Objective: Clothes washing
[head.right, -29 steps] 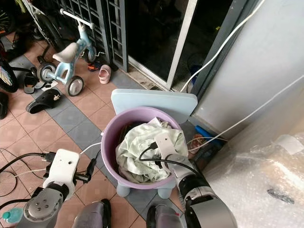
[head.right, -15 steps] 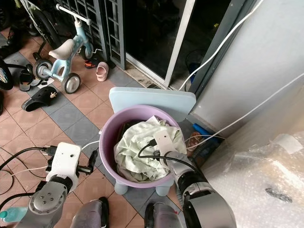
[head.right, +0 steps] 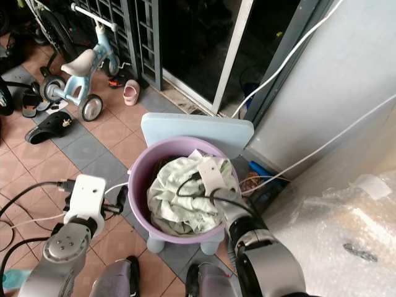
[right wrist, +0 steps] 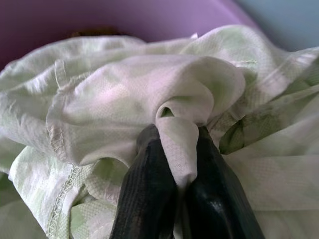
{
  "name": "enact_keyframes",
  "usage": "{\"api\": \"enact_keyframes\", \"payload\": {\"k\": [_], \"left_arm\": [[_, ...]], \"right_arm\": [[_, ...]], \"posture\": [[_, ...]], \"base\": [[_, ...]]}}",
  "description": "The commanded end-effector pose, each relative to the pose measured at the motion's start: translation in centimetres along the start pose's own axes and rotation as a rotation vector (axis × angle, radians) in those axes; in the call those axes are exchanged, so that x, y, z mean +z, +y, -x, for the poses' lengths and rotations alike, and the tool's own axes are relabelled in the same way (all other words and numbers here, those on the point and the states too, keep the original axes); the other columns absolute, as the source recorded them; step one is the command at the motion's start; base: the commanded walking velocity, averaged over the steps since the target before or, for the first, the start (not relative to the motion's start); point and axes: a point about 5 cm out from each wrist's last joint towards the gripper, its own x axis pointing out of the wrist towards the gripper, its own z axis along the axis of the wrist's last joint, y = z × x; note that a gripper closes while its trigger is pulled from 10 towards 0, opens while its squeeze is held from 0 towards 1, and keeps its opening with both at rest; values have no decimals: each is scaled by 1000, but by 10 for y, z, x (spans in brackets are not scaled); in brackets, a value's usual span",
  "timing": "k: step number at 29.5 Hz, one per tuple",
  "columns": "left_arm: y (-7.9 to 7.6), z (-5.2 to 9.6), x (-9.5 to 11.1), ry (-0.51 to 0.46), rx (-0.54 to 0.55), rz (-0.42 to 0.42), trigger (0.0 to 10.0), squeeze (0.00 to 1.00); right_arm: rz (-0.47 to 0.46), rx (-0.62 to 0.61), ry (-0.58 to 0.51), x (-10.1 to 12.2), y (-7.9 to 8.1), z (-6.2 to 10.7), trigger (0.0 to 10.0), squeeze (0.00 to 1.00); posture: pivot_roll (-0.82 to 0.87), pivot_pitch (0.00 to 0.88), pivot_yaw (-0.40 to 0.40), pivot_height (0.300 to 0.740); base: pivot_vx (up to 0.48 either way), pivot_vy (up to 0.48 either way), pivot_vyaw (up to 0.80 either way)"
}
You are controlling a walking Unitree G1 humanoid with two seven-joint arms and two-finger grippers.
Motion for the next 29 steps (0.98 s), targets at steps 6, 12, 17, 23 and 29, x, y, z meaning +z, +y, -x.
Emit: {"api": "enact_keyframes", "payload": {"k": [6,12,17,23,29], "left_arm": [[-4,-17,6,-33,-63,-10,10000,0],[-6,-21,9,-66,-59,-16,10000,0],[-10,-24,14,-132,-29,-54,10000,0],[-16,-27,18,-156,-88,-45,10000,0],[-26,-39,23,-186,-115,-53,10000,0]], "right_arm": [[32,12,-208,29,-26,14,0,0],[-53,7,-357,40,-29,32,0,0],[-253,-105,-635,51,-33,73,0,0],[-293,-212,-688,40,-35,105,0,0],[-278,-208,-607,15,-29,106,0,0]], "posture": [[25,0,-63,740],[23,0,-38,740],[21,0,-9,740],[-4,0,19,740],[-23,0,36,740]], "base": [[0,0,0],[0,0,0],[0,0,0],[0,0,0],[0,0,0]]}}
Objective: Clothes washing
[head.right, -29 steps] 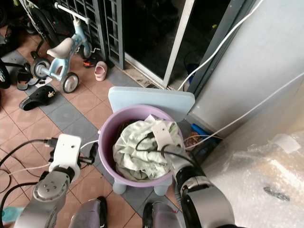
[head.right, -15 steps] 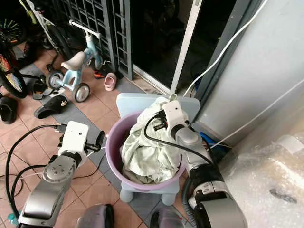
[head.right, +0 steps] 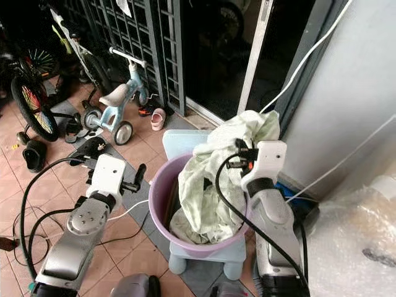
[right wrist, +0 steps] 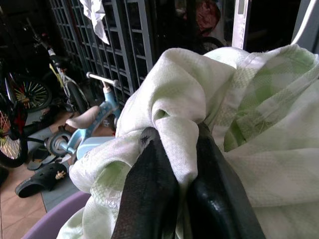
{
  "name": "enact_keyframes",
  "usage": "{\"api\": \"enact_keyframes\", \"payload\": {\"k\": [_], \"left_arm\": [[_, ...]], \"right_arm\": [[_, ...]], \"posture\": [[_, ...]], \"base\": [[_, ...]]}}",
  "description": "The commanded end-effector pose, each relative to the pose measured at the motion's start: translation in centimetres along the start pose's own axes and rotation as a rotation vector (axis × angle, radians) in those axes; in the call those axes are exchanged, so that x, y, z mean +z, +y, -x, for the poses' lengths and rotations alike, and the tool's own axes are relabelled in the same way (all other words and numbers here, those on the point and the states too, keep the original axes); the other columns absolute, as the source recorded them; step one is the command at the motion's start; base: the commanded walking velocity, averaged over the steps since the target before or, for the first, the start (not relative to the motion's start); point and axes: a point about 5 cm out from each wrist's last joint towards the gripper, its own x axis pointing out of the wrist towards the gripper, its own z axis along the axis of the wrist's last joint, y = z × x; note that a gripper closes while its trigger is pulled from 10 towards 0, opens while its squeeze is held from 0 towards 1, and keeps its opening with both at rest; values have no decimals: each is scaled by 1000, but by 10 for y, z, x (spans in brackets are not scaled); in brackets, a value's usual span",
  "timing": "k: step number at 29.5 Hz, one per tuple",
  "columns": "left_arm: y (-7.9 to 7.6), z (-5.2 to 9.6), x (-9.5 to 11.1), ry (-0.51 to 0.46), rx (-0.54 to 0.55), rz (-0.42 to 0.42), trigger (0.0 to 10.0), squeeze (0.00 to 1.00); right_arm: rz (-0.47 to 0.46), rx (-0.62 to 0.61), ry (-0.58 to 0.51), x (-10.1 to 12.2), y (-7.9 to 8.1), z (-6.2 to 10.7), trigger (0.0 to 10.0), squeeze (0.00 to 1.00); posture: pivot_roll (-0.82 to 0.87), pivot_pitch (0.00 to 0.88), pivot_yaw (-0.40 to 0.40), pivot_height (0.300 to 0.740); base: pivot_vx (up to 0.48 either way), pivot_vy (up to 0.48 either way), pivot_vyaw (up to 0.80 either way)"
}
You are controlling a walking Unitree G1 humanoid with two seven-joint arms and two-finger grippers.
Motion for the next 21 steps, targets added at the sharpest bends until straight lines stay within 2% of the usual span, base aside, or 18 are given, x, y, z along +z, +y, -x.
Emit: {"api": "enact_keyframes", "payload": {"k": [1,2,4,6,12,21], "left_arm": [[-1,-3,2,-10,-7,-6,10000,0],[-1,-4,2,-11,-5,2,10000,0],[-1,-4,2,-10,-3,6,10000,0],[-1,-3,0,-6,7,10,10000,0],[-3,-2,-2,-9,8,15,10000,0],[-3,-6,-2,-15,9,21,10000,0]], "right_arm": [[23,31,-12,5,6,-7,2235,0],[44,34,-15,8,8,-10,10000,0],[53,36,-24,10,8,-12,10000,0],[33,32,-33,15,10,-18,10000,0],[39,25,-28,16,12,-19,10000,0],[59,24,-85,32,13,-30,10000,0]], "posture": [[-23,0,36,740],[-26,0,34,740],[-26,0,32,740],[-21,0,26,740],[-17,0,19,740],[-24,0,16,740]], "base": [[0,0,0],[0,0,0],[0,0,0],[-272,0,0],[-271,0,0],[-290,0,0]]}}
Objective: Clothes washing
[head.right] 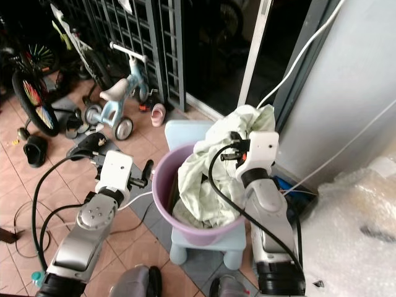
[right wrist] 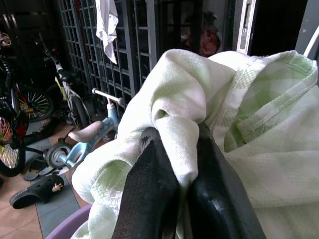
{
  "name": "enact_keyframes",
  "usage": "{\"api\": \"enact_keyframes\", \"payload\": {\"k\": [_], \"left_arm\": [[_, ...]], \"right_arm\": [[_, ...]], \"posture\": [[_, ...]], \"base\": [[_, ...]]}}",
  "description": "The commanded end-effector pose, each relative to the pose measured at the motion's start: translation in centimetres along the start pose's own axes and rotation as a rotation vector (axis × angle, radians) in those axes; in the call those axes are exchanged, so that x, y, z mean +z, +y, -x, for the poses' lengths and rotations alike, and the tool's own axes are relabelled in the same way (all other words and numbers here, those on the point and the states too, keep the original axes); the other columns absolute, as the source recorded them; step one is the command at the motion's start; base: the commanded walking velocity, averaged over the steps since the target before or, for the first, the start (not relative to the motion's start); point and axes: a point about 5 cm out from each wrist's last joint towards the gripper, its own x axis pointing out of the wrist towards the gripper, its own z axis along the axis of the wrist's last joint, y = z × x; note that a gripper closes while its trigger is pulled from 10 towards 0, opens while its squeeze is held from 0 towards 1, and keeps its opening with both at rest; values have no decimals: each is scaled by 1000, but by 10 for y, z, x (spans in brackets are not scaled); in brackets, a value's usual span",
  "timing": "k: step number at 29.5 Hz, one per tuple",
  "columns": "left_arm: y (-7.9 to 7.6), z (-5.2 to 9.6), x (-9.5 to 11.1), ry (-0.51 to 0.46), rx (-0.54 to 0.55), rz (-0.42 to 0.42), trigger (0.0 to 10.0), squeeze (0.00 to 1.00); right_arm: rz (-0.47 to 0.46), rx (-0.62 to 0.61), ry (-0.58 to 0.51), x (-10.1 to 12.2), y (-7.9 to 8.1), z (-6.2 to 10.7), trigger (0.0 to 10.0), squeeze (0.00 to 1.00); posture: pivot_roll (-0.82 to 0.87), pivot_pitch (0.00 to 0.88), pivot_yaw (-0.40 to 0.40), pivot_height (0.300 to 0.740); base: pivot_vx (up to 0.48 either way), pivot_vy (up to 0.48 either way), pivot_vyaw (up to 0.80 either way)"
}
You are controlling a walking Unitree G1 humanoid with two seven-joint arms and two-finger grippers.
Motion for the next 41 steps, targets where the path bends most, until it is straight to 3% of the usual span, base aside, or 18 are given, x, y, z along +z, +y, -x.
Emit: {"api": "enact_keyframes", "payload": {"k": [1,7,9,14,16,20,24,28,41], "left_arm": [[1,-2,2,-10,10,1,10000,0],[1,-3,2,-18,12,5,10000,0],[1,-3,2,-18,16,9,10000,0],[1,-3,2,-22,18,20,10000,0],[1,-4,1,-24,16,24,10000,0],[-1,-6,3,-28,14,28,10000,0],[-2,-6,3,-30,15,30,10000,0],[-1,-6,3,-29,22,38,10000,0],[3,-5,1,-20,26,63,10000,0]], "right_arm": [[8,-3,2,1,-2,-2,10000,0],[26,-11,2,2,-4,-3,10000,0],[77,-25,-41,12,-5,-7,10000,0],[195,-144,-235,64,-21,-22,10000,0],[260,-216,-348,100,-35,-31,10000,0],[333,-298,-433,132,-55,-35,10000,0],[353,-314,-420,131,-63,-35,10000,0],[334,-350,-342,115,-70,-34,10000,0],[346,-407,-308,108,-80,-35,10000,0]], "posture": [[-31,0,15,740],[-30,0,13,740],[-31,0,11,740],[-39,0,16,740],[-45,0,18,740],[-52,0,19,740],[-56,0,18,740],[-54,0,16,740],[-63,0,18,740]], "base": [[-300,0,0],[-142,0,0],[0,0,0],[0,0,0],[0,0,0],[0,0,0],[0,0,0],[0,0,-127],[0,0,-800]]}}
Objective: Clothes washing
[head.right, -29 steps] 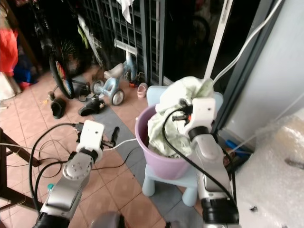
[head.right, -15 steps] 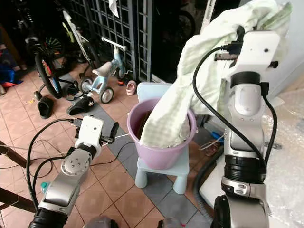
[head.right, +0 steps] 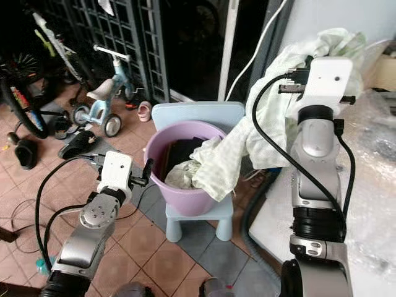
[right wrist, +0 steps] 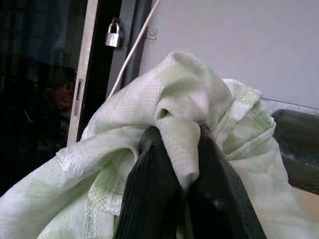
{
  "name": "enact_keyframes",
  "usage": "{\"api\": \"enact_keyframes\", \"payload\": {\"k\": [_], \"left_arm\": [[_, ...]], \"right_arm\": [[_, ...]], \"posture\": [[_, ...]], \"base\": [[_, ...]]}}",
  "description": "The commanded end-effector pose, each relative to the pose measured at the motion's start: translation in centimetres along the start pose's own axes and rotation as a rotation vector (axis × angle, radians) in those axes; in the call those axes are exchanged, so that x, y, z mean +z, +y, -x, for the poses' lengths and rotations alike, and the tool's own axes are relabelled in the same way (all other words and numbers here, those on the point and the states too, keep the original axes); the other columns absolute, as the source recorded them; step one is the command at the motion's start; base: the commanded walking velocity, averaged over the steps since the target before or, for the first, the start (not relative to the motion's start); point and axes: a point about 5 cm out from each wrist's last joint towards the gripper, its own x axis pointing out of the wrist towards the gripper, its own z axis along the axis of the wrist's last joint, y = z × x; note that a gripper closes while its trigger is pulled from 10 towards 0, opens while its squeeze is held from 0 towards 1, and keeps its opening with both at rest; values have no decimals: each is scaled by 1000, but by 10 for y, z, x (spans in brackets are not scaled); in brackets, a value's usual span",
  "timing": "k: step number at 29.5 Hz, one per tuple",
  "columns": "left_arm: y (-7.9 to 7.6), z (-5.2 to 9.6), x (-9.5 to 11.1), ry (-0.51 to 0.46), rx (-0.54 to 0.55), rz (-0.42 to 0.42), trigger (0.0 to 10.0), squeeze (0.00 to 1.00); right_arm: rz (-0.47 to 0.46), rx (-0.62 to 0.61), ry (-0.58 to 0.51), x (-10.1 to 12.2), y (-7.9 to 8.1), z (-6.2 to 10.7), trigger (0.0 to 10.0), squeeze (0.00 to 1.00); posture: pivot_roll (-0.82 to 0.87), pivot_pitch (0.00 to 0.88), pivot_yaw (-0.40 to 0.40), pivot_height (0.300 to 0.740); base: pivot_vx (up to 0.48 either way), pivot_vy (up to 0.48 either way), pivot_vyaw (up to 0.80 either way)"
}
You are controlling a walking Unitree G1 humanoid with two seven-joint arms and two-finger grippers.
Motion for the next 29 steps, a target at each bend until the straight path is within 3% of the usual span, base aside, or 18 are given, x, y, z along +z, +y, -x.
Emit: {"api": "enact_keyframes", "payload": {"k": [1,11,13,21,29], "left_arm": [[2,0,0,0,1,7,10000,0],[3,1,-3,9,-15,10,10000,0],[3,2,-4,13,-18,9,10000,0],[4,2,-5,15,-21,7,10000,0],[2,3,-4,7,-26,29,10000,0]], "right_arm": [[-4,-15,-14,4,-1,-3,10000,0],[-7,5,23,-7,3,10,10000,0],[-19,27,60,-16,10,24,10000,0],[-50,78,102,-25,29,41,10000,0],[-61,174,174,-40,51,70,10000,0]], "posture": [[-63,0,19,740],[-63,0,21,740],[-62,0,20,740],[-59,0,28,740],[-56,0,17,740]], "base": [[0,0,-800],[0,-254,-781],[0,-442,0],[0,-442,0],[0,0,-670]]}}
